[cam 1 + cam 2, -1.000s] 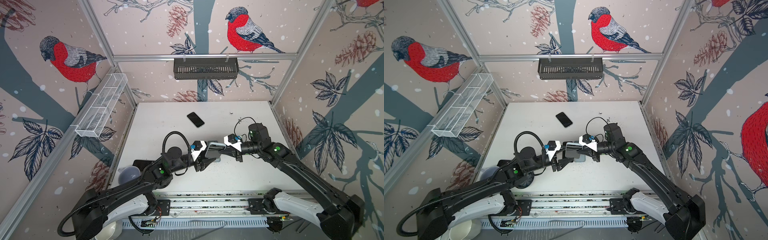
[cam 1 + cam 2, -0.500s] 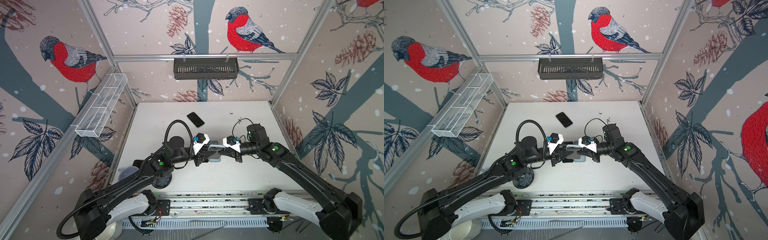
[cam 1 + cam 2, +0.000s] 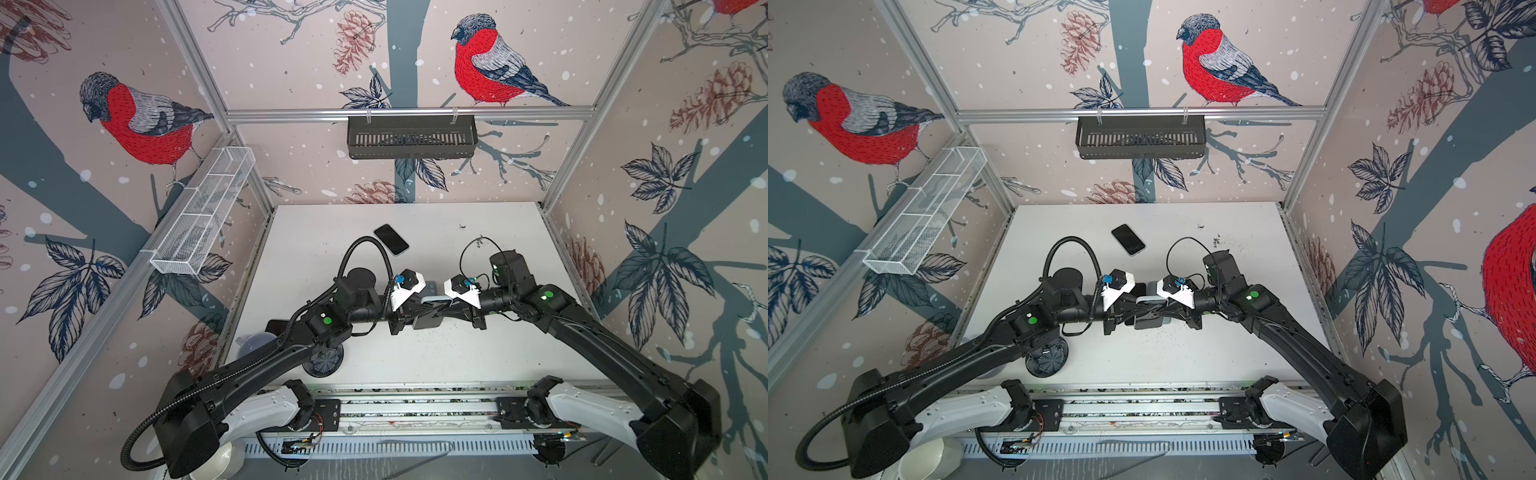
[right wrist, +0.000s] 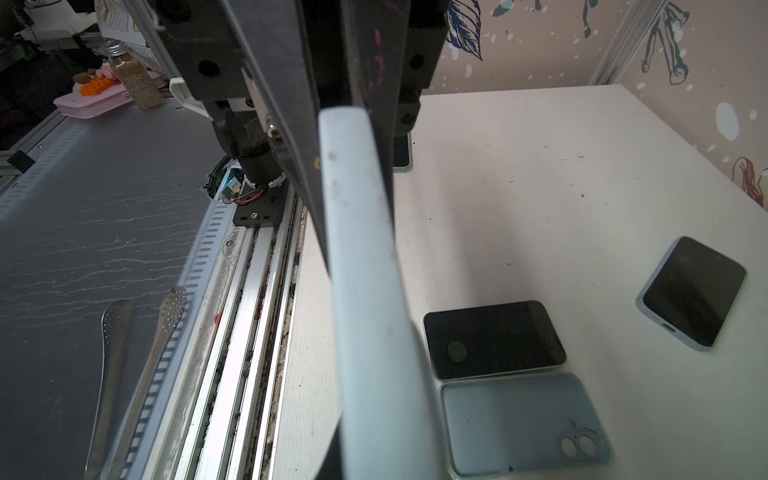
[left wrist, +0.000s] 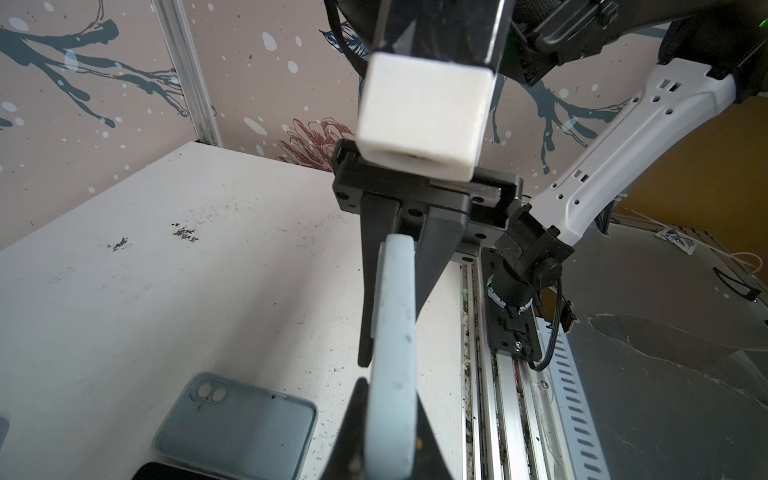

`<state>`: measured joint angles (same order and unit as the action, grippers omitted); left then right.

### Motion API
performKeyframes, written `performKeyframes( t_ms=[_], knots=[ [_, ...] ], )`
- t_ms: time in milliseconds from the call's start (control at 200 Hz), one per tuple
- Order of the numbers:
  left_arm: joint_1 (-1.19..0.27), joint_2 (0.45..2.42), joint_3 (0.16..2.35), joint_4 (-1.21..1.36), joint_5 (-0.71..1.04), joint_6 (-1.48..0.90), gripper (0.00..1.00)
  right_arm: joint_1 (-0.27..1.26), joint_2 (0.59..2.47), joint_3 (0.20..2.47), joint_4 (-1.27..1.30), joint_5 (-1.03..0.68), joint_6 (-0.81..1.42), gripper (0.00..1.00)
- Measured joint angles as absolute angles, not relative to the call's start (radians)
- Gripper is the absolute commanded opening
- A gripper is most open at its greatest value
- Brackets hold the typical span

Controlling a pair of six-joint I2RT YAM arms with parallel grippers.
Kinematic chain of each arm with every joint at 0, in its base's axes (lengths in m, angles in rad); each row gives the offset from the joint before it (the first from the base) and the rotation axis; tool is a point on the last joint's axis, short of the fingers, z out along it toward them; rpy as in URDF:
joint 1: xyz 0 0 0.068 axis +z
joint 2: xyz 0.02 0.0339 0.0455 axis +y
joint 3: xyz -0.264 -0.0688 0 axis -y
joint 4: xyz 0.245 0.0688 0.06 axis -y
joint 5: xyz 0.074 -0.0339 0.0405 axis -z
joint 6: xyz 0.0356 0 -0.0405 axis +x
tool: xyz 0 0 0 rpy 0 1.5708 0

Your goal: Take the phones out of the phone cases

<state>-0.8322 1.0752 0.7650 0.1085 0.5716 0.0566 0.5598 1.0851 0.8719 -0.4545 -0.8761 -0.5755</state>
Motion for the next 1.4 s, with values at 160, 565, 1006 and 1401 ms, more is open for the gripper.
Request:
performKeyframes(
  t_ms=[160, 565, 1006, 1401],
  knots=[
    [-0.833, 1.061, 0.754, 0.119, 0.54, 0.03, 0.0, 0.565, 1.069, 0.85, -0.378, -0.823, -0.493, 0.55],
    [-0.651, 0.907, 0.604, 0.361, 0.26, -0.434, 0.0, 0.555, 0.786, 0.717, 0.139, -0.477, 0.073, 0.99],
    [-0.619, 0.95, 0.424, 0.802, 0.044, -1.129, 0.0, 0.497, 0.782, 0.518, 0.318, -0.371, 0.659, 1.0],
    [-0.642, 1.117, 0.381, 1.132, 0.04, -1.348, 0.0, 0.588, 0.881, 0.373, 0.685, -0.479, 0.864, 0.81]
  ],
)
